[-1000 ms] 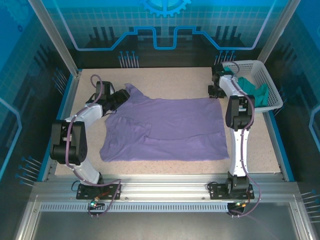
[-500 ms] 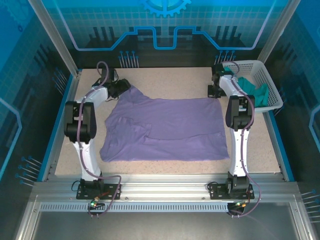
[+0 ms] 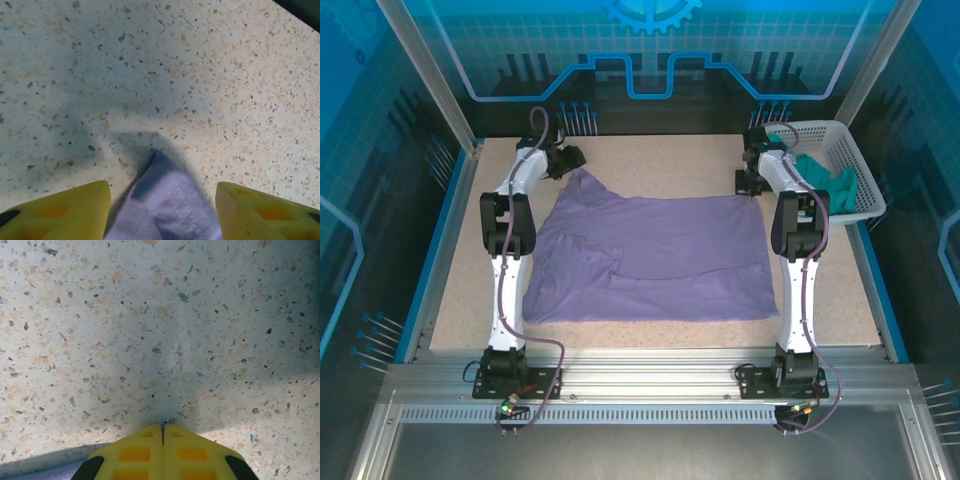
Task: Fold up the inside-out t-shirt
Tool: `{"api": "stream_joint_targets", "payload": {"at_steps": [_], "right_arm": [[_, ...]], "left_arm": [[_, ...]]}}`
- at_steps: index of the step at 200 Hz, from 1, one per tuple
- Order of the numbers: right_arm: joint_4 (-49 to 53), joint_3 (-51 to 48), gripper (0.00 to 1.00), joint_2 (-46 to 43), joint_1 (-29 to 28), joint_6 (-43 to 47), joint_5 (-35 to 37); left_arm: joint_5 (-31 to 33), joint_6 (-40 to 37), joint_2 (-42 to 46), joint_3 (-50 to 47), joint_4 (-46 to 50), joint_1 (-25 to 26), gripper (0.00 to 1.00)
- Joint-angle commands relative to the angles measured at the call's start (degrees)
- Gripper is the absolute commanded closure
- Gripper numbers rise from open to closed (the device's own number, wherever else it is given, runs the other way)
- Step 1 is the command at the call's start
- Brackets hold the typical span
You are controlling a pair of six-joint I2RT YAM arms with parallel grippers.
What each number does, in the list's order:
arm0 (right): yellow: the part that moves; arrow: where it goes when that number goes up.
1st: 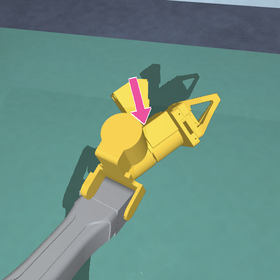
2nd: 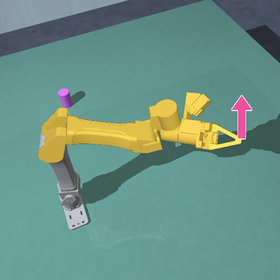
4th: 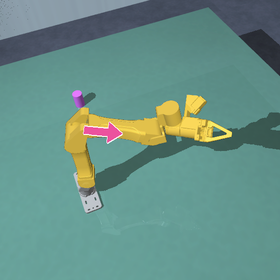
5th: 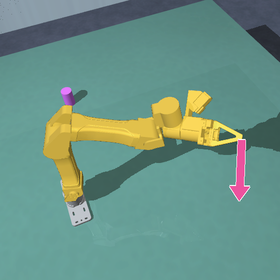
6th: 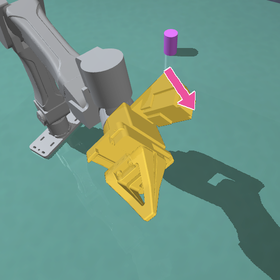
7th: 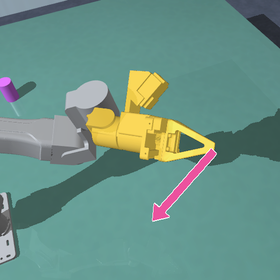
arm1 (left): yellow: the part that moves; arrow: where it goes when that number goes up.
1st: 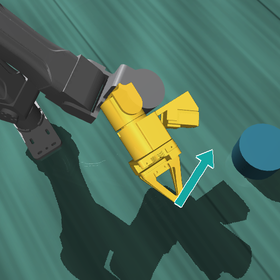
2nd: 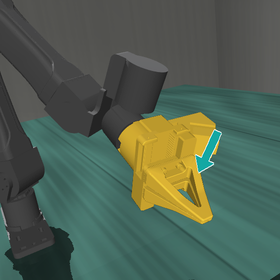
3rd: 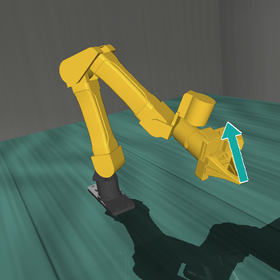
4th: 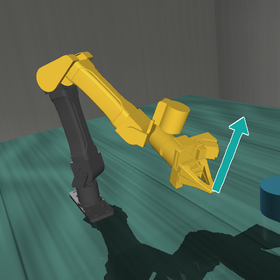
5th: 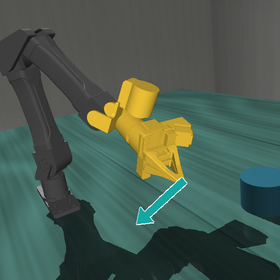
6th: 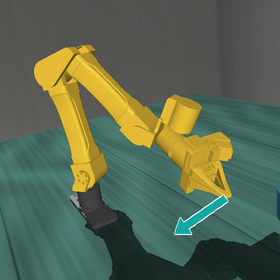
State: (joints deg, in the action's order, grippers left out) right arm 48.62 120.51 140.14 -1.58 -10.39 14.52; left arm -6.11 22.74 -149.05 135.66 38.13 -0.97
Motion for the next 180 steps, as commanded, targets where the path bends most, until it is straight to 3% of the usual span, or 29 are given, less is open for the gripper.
{"api": "stream_joint_targets", "payload": {"at_steps": [1, 20, 54, 81, 180], "right_arm": [[0.04, -1.32, 1.0, -1.54, -0.7, 0.72, -1.43], [0.01, -1.24, 1.0, -1.71, -0.68, 0.64, -1.86], [-0.01, -1.4, 1.0, -1.91, -0.82, 0.98, -1.79], [0.01, -1.36, 1.0, -1.9, -0.83, 1.16, -1.69], [0.57, 0.08, 1.0, -0.58, -0.89, 1.37, -2.03]], "left_arm": [[-3.18, -0.89, -3.43, 6.18, 8.96, -1.46, 0.43], [-4.19, 0.44, -4.84, 8.18, 8.55, -2.22, 0.49], [-6.21, 2.58, -7.38, 11.5, 7.06, -2.63, 0.7], [-7.42, 3.13, -8.44, 12.53, 6.17, -2.72, 0.77], [-12.81, 6.4, -9.1, 11.66, 2.13, -2.46, 0.74]]}}
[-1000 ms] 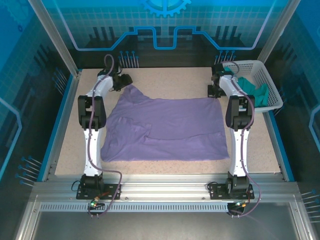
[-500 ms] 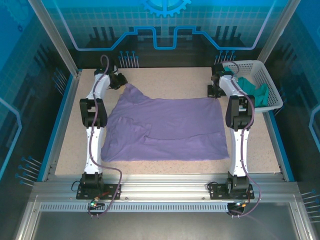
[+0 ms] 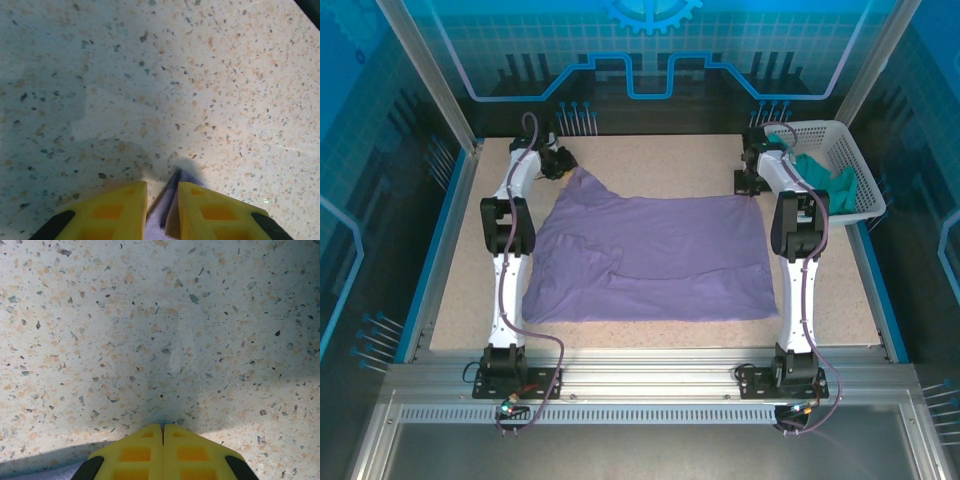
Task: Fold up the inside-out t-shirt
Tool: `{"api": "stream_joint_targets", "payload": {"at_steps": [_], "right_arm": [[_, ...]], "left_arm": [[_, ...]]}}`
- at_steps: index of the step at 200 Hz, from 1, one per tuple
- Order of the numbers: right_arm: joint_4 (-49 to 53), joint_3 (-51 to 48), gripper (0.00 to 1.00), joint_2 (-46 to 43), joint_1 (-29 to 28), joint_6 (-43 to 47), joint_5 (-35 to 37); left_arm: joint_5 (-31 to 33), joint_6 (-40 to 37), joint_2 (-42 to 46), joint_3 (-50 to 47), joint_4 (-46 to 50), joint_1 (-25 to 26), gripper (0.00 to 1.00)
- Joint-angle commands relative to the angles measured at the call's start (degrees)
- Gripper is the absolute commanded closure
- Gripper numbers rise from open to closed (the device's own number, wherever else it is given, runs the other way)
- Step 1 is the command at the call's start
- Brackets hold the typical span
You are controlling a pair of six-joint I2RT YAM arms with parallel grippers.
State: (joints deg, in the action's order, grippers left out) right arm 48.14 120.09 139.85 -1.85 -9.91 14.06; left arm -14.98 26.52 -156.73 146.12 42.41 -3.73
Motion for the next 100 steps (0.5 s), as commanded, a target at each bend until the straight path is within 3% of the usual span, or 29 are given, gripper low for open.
{"api": "stream_joint_targets", "payload": {"at_steps": [1, 42, 100], "right_arm": [[1.02, 0.49, 1.0, -0.29, -0.62, 0.96, -1.58], [1.11, 0.75, 1.0, -0.11, -0.58, 1.29, -1.43], [0.93, 1.54, 1.0, -0.36, -0.49, 1.17, -1.39]], "left_arm": [[-3.97, 2.68, -1.5, 1.14, -2.2, 0.3, 0.74], [-5.12, 4.26, -1.87, 0.92, -3.85, 0.47, 0.74], [-5.1, 3.44, -0.43, 0.7, -3.03, 0.48, 1.0]]}}
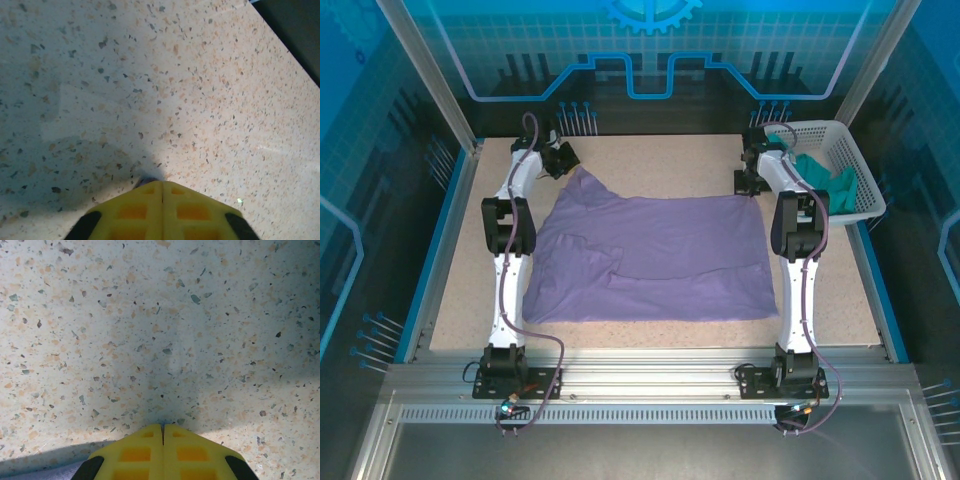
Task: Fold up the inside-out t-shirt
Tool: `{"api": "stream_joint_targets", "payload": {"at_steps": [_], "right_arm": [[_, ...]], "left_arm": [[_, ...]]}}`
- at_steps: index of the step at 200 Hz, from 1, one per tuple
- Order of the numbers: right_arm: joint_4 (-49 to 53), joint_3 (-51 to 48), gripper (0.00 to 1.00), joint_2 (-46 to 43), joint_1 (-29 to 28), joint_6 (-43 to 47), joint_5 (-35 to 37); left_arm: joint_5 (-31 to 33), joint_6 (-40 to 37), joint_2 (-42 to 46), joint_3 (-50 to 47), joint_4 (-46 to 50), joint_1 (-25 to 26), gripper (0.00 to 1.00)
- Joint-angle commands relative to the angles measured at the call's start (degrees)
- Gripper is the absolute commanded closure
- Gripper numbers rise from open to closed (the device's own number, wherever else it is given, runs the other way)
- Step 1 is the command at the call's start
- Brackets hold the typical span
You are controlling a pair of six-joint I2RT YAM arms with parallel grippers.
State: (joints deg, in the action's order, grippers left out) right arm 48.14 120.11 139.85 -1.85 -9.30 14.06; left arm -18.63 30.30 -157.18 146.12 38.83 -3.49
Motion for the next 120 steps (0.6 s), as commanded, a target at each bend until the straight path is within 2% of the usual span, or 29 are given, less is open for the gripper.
{"api": "stream_joint_targets", "payload": {"at_steps": [1, 36, 69, 105, 120], "right_arm": [[0.87, 1.56, 1.0, -0.36, -0.42, 0.58, -1.45], [-3.54, -0.7, 1.0, -3.73, -0.26, 1.76, -3.06], [-16.0, -15.62, 1.0, -16.83, -0.1, 5.35, -7.16], [-21.59, -31.03, 1.0, -28.62, 0.42, 8.07, -5.46], [-23.74, -37.45, 1.0, -33.72, 0.87, 7.65, -5.21]], "left_arm": [[-1.43, -0.38, 0.21, 0.59, 0.59, 0.24, 1.0], [-0.97, -0.11, 12.08, -11.12, -4.75, 0.15, 1.0], [-0.59, 1.07, 29.8, -30.86, -10.97, -0.03, 1.0], [-2.61, 6.6, 50.73, -55.62, -18.37, -0.29, 1.0], [-2.08, 6.97, 58.21, -62.7, -17.11, -0.85, 1.0]]}}
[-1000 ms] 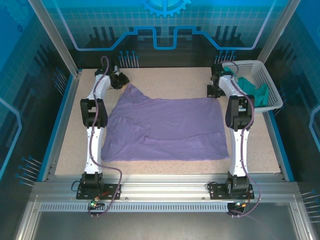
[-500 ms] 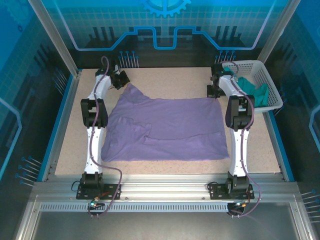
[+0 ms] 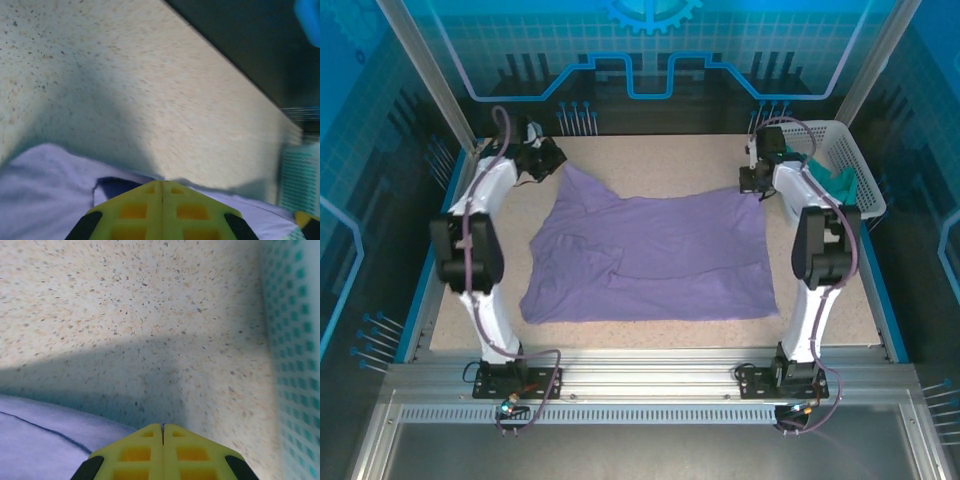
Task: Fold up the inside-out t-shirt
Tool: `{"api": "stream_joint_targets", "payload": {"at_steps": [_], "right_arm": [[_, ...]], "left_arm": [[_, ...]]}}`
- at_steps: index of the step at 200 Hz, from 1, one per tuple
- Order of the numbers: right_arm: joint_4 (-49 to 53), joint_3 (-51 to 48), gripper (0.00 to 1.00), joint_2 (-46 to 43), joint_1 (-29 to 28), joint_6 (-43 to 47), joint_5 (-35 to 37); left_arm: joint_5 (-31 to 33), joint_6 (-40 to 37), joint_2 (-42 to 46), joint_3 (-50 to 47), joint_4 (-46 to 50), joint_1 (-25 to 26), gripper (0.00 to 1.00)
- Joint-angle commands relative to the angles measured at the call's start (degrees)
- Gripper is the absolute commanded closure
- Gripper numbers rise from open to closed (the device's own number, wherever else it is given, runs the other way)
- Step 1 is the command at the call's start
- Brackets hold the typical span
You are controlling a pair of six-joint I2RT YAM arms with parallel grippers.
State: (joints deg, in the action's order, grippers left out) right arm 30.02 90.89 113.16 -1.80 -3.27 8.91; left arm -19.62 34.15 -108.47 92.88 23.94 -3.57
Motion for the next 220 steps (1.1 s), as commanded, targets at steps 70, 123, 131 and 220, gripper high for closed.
{"api": "stream_joint_targets", "payload": {"at_steps": [70, 123, 131, 220], "right_arm": [[-3.74, -23.86, 1.0, -21.39, 1.42, -2.28, 4.63], [1.29, -28.07, 1.0, -24.28, 1.52, -6.19, 6.61], [1.95, -28.41, 1.0, -24.54, 1.54, -6.56, 6.61], [7.76, -37.52, 1.0, -30.13, -1.89, -13.31, 4.53]], "left_arm": [[-6.04, -0.58, 33.83, -23.4, 12.7, -4.66, 1.0], [-8.92, -5.29, 38.69, -27.43, 21.24, -7.65, 1.0], [-8.9, -5.88, 39.13, -27.83, 22.35, -7.98, 1.0], [-8.32, -6.15, 48.68, -36.75, 27.11, -11.02, 1.0]]}}
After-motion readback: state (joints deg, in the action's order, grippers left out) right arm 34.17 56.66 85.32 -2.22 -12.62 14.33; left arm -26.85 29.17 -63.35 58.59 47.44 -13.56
